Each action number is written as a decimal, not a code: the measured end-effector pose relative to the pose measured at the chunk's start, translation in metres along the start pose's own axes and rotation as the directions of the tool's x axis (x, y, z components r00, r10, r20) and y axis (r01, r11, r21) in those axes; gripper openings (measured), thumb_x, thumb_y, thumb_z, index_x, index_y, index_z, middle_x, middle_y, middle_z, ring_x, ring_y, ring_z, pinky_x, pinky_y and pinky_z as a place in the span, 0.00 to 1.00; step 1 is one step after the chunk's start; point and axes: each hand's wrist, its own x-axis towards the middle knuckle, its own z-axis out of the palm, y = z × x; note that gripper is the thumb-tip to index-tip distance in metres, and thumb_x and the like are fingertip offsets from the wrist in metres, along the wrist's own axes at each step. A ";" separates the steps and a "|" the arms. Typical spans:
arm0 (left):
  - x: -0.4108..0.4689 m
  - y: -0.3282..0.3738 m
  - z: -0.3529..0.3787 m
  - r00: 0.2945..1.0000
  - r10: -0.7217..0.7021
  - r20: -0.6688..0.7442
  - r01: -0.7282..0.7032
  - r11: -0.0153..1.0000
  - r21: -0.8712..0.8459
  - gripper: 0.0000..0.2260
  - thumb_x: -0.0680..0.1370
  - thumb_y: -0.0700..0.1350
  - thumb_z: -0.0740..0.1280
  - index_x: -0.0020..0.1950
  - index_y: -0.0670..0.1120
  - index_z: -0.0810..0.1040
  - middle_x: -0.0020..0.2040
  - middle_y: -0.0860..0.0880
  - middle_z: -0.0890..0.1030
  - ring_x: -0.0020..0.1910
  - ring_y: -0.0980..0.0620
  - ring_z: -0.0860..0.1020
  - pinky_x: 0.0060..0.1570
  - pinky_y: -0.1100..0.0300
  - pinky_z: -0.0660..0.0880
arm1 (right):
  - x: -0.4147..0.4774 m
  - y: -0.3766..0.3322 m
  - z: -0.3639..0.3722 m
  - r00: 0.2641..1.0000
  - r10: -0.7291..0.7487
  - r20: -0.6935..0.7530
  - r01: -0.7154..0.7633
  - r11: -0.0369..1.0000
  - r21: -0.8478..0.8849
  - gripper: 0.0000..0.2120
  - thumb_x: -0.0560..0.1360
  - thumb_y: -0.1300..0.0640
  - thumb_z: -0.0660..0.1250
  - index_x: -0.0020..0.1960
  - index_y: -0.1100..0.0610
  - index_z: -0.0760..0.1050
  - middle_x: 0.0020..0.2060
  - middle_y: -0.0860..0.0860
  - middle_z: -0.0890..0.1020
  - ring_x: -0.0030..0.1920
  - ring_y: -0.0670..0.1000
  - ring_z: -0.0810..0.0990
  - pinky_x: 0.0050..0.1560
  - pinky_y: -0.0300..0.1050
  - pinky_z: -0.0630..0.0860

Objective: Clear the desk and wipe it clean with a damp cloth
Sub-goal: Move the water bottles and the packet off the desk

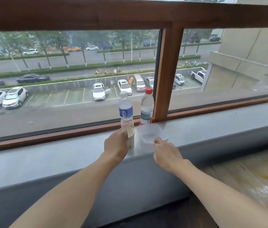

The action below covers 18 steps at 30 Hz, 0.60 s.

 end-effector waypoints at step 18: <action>0.005 0.001 0.009 0.996 0.084 0.041 -0.082 0.996 -0.038 0.13 0.80 0.48 0.63 0.63 0.45 0.72 0.63 0.46 0.71 0.51 0.38 0.77 0.42 0.50 0.74 | 0.012 -0.001 0.017 0.984 -0.028 0.175 0.025 0.999 0.022 0.19 0.80 0.60 0.58 0.70 0.59 0.68 0.74 0.52 0.60 0.67 0.59 0.72 0.60 0.57 0.74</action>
